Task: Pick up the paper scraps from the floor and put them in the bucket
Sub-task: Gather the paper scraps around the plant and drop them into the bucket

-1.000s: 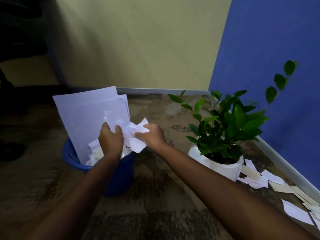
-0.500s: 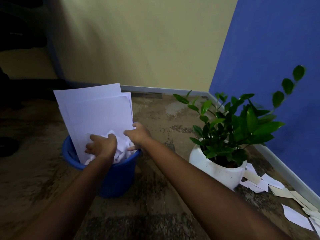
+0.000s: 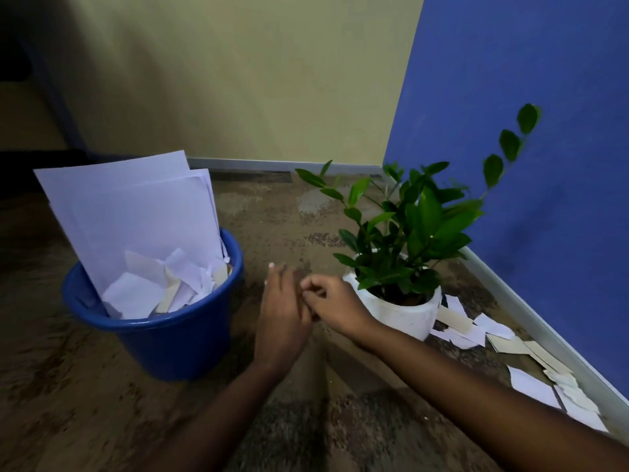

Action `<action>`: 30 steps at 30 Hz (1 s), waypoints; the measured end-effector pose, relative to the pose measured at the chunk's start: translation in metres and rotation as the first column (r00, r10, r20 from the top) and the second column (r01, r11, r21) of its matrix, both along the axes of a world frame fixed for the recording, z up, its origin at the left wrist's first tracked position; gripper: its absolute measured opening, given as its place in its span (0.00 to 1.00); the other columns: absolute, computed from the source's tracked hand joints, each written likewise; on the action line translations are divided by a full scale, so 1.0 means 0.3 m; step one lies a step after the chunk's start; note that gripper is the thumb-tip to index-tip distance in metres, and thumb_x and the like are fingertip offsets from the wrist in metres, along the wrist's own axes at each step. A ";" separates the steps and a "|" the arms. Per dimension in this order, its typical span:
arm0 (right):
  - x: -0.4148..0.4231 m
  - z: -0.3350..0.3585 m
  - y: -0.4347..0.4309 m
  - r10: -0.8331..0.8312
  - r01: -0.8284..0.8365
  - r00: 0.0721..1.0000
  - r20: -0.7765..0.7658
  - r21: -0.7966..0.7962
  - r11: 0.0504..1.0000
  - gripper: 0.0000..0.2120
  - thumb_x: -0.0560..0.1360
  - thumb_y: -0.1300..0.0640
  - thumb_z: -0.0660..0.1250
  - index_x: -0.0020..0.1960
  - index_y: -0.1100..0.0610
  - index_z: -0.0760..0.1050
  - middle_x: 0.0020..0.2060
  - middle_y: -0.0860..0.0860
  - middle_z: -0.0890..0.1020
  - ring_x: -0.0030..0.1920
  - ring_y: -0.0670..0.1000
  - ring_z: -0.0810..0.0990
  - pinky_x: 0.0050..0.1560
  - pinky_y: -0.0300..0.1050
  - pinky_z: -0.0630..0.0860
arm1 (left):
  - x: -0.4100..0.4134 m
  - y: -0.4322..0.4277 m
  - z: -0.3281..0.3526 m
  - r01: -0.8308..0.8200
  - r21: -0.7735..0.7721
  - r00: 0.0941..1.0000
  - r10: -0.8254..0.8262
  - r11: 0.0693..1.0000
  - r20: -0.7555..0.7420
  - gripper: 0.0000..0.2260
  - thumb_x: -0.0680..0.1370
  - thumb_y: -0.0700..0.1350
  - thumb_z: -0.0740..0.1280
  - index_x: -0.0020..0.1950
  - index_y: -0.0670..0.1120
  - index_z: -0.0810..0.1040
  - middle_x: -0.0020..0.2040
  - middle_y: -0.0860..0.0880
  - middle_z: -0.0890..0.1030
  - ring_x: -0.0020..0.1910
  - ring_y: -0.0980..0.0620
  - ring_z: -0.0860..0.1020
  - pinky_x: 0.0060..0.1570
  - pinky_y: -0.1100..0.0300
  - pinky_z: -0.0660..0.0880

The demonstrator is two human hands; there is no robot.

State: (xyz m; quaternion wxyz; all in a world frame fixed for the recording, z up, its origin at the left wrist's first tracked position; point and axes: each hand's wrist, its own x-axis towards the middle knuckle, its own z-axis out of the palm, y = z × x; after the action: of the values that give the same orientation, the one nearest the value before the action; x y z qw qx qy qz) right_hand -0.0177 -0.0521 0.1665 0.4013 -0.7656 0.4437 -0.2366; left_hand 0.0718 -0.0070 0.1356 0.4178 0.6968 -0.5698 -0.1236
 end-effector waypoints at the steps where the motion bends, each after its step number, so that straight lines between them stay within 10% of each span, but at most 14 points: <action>1: -0.049 -0.023 0.008 0.007 -0.007 1.000 -0.013 0.003 1.000 0.09 0.76 0.66 0.60 0.47 0.58 0.78 0.40 0.53 0.79 0.42 0.50 0.77 0.47 0.46 0.75 | -0.038 0.005 -0.025 0.021 0.027 1.000 -0.021 0.999 0.004 0.22 0.78 0.38 0.60 0.73 0.44 0.63 0.77 0.46 0.59 0.78 0.50 0.51 0.75 0.54 0.57; 8: -0.357 -0.215 0.043 0.029 -0.045 0.964 -0.263 -0.057 0.997 0.09 0.74 0.65 0.60 0.43 0.61 0.79 0.44 0.58 0.83 0.45 0.52 0.79 0.46 0.45 0.73 | -0.281 0.014 -0.192 0.199 0.320 0.973 -0.225 0.926 0.048 0.25 0.79 0.45 0.59 0.75 0.45 0.57 0.73 0.45 0.63 0.73 0.49 0.62 0.69 0.61 0.60; 12: -0.512 -0.317 0.023 -0.040 0.043 0.940 -0.338 0.003 0.999 0.11 0.72 0.66 0.61 0.41 0.60 0.82 0.41 0.52 0.85 0.38 0.44 0.77 0.38 0.27 0.68 | -0.402 0.017 -0.281 0.311 0.422 0.918 -0.385 0.852 0.100 0.24 0.80 0.46 0.55 0.75 0.45 0.56 0.73 0.47 0.63 0.72 0.51 0.62 0.70 0.62 0.58; 18: -0.679 -0.433 -0.101 -0.350 0.397 0.824 -0.446 0.011 0.918 0.13 0.78 0.61 0.60 0.59 0.64 0.76 0.58 0.60 0.80 0.60 0.58 0.77 0.60 0.44 0.71 | -0.549 -0.069 -0.219 0.339 0.208 0.903 -0.380 0.917 0.201 0.16 0.77 0.39 0.57 0.62 0.36 0.76 0.62 0.47 0.78 0.61 0.61 0.76 0.62 0.72 0.63; 24: -0.676 -0.488 -0.148 -0.368 0.513 0.667 -0.647 0.041 0.857 0.36 0.76 0.38 0.58 0.74 0.61 0.57 0.75 0.59 0.58 0.75 0.60 0.56 0.74 0.53 0.57 | -0.613 -0.104 -0.339 0.398 0.520 0.868 -0.494 0.756 0.054 0.22 0.80 0.44 0.57 0.74 0.45 0.60 0.76 0.46 0.60 0.74 0.51 0.61 0.74 0.59 0.59; 30: -0.629 -0.510 -0.178 -0.409 0.577 0.671 -0.618 0.089 0.812 0.35 0.74 0.42 0.63 0.72 0.62 0.59 0.74 0.60 0.54 0.74 0.62 0.53 0.71 0.51 0.60 | -0.625 -0.140 -0.379 0.411 0.548 0.880 -0.474 0.729 -0.030 0.25 0.80 0.42 0.57 0.77 0.44 0.55 0.76 0.44 0.59 0.74 0.49 0.63 0.73 0.58 0.62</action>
State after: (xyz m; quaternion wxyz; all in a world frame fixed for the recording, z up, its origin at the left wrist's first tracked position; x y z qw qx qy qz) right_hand -0.2065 -0.1056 0.0135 0.2720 -0.5852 0.7633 -0.0316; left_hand -0.1157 -0.0492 0.0218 0.1307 0.6350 -0.6835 -0.3354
